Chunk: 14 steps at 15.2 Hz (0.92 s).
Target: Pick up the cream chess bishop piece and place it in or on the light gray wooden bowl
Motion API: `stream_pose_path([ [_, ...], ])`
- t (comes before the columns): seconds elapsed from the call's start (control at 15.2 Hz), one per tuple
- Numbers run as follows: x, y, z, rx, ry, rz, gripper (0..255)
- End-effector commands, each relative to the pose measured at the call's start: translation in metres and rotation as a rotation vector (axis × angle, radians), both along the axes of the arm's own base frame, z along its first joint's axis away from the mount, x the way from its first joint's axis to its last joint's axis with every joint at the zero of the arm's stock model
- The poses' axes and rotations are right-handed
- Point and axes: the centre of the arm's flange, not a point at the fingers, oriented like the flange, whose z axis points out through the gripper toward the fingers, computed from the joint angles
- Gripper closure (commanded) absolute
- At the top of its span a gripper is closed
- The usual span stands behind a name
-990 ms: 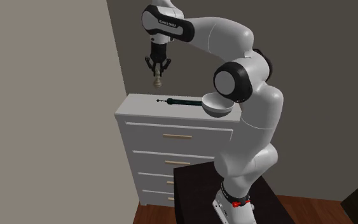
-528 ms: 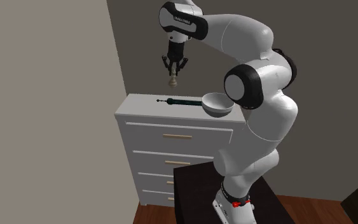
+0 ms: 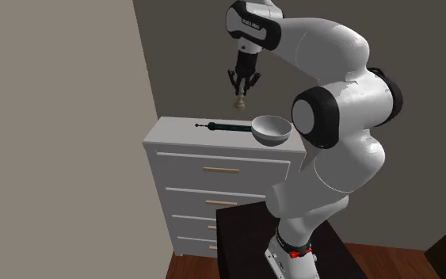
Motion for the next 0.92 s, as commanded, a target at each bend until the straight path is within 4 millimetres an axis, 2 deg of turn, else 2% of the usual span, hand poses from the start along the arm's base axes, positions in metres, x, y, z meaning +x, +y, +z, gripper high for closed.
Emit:
stream_pose_path([
  [0.0,-0.012,-0.024,0.002,0.0,0.0,0.001,255],
  [0.59,-0.052,-0.135,0.009,0.0,0.0,0.001,255],
  [0.66,-0.055,-0.143,0.009,0.0,0.0,0.001,255],
  [0.86,-0.055,-0.143,-0.007,0.0,0.0,0.001,255],
])
